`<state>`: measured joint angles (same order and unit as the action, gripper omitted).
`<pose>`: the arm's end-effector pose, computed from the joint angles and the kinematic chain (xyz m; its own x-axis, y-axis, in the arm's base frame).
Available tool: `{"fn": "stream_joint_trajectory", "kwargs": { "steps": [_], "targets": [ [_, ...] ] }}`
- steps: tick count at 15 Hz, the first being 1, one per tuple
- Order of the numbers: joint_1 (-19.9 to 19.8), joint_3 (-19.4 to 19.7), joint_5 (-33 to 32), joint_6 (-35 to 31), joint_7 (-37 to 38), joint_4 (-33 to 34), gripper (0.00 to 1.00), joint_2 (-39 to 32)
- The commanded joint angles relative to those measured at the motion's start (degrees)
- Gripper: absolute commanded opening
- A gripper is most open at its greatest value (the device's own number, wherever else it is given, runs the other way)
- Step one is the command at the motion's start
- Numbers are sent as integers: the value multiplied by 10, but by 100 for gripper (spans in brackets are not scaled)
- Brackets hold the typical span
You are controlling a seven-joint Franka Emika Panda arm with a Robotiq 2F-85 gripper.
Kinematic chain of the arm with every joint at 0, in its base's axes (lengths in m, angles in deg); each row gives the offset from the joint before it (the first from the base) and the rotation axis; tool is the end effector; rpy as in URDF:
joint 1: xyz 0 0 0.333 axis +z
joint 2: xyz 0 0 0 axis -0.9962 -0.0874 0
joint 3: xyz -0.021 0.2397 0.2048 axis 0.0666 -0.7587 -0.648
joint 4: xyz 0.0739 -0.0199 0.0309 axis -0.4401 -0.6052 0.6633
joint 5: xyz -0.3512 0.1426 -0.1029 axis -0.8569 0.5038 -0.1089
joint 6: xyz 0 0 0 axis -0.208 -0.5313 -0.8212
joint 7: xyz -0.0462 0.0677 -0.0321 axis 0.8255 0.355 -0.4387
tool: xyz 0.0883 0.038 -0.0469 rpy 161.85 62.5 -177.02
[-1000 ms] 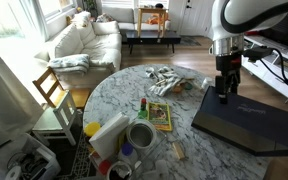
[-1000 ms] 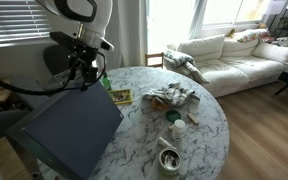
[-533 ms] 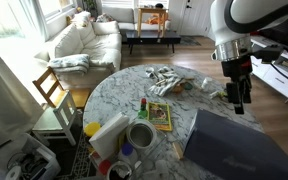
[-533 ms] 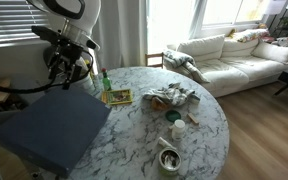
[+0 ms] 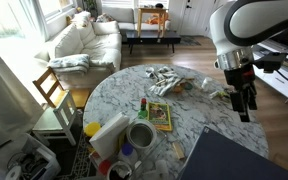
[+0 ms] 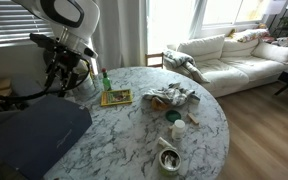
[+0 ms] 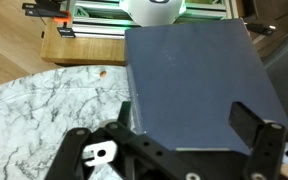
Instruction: Put the box upside down
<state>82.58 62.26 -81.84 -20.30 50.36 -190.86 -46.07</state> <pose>0.4428 -0.0306 0.4013 0.7962 0.0588 -0.6022 0.0135 -0.9967 -0.0795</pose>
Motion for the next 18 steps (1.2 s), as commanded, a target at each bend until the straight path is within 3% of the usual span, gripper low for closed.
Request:
{"fn": "stream_joint_trajectory", "kwargs": {
  "steps": [1,10,13,18],
  "targets": [
    [-4,7,11,-24,19,-12,100,7],
    [-6,18,58,-68,-2,44,100,75],
    [-6,34,99,-39,-63,77,100,105],
    [-3,57,105,-55,-144,96,100,143]
  ]
}}
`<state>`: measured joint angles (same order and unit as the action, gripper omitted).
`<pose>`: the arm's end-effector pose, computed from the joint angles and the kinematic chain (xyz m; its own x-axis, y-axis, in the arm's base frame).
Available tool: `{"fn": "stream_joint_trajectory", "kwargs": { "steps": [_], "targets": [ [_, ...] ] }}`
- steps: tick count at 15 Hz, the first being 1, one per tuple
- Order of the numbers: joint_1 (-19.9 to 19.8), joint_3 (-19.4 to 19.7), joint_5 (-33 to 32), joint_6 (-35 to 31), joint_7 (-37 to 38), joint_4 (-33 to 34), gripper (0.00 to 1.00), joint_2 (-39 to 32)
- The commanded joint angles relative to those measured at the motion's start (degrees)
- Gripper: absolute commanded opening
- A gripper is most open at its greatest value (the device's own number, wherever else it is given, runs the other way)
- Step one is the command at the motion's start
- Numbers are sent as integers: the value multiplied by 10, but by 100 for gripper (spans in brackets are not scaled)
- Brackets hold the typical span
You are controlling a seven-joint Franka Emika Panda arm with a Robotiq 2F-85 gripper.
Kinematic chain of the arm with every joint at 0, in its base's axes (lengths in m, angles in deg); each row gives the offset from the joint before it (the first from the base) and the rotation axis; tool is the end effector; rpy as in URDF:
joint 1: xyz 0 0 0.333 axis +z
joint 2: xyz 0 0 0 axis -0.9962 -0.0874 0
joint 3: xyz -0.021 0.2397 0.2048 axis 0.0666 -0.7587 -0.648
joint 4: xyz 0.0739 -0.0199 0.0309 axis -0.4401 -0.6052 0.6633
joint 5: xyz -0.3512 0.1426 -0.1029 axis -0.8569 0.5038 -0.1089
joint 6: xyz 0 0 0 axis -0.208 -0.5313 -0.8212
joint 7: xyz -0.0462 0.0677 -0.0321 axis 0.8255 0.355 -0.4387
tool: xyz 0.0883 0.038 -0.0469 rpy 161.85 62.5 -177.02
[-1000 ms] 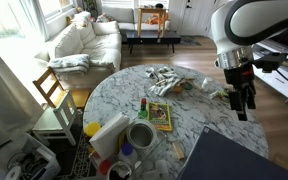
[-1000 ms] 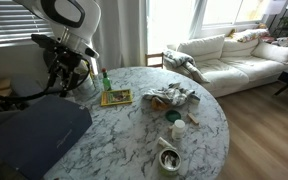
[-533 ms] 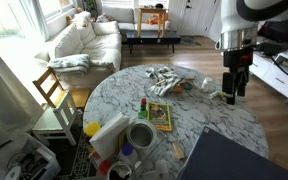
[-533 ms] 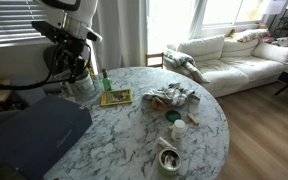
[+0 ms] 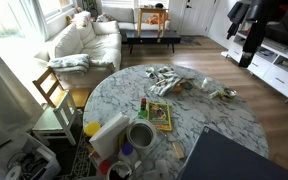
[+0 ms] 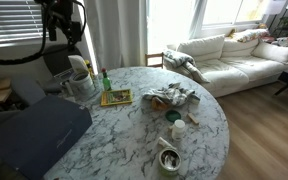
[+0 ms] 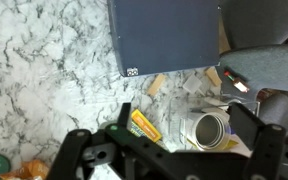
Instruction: Put the box upside down
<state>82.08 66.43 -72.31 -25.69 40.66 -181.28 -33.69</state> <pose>0.4494 -0.0545 0.5755 0.9836 0.1420 -0.1114 0.1116 -0.9636 -0.2428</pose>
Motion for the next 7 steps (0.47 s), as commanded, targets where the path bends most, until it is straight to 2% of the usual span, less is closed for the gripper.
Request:
{"fn": "stream_joint_trajectory", "kwargs": {
  "steps": [1,2,3,7],
  "targets": [
    [2,19,8,-3,-62,2,100,23],
    [4,23,8,-5,-79,3,100,25],
    [3,15,-1,1,-47,9,100,16],
    [3,20,-1,1,-68,9,100,20]
  ]
}}
